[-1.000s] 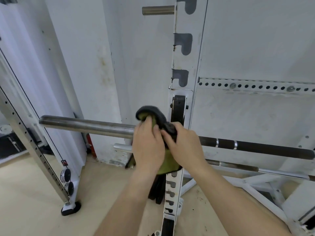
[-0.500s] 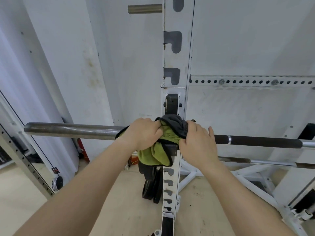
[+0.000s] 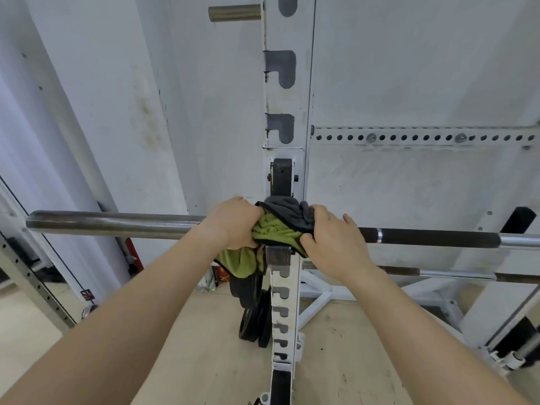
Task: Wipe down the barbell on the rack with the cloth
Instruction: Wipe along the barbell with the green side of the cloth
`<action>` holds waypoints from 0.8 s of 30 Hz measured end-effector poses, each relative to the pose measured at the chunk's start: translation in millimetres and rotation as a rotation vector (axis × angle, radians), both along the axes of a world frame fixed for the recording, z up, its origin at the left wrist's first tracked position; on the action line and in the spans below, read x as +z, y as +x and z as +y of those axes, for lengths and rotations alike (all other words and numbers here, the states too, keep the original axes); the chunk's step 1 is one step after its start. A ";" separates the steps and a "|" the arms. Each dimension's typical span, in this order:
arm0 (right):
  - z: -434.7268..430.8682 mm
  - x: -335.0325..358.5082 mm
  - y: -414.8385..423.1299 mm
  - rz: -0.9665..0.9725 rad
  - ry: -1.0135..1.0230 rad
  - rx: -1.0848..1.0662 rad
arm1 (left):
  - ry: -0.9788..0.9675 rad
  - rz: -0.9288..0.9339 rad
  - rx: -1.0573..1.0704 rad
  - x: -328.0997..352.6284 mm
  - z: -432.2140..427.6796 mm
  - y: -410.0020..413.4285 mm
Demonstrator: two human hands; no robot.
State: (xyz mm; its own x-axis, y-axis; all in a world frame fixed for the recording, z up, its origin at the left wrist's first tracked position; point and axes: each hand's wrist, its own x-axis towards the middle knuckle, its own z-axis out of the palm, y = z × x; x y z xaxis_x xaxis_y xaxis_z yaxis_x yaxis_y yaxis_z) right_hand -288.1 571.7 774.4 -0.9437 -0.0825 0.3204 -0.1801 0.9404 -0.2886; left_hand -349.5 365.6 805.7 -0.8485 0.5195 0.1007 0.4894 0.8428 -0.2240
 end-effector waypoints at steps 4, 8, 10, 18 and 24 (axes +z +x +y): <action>9.6 1.4 0.4 -0.012 0.064 0.050 | 0.057 -0.041 -0.042 9.2 -10.5 8.0; 16.5 2.1 1.4 -0.011 0.026 0.079 | 0.131 0.095 -0.070 13.3 -8.4 20.1; 16.6 -0.8 1.9 0.021 0.008 0.064 | 0.365 0.139 -0.069 13.6 -13.9 22.3; 20.8 -5.3 -2.4 0.167 -0.101 0.059 | 0.177 0.013 0.056 0.3 -1.1 21.7; 67.1 35.8 11.2 0.228 -0.926 -0.088 | 0.715 0.121 0.074 29.4 47.8 54.0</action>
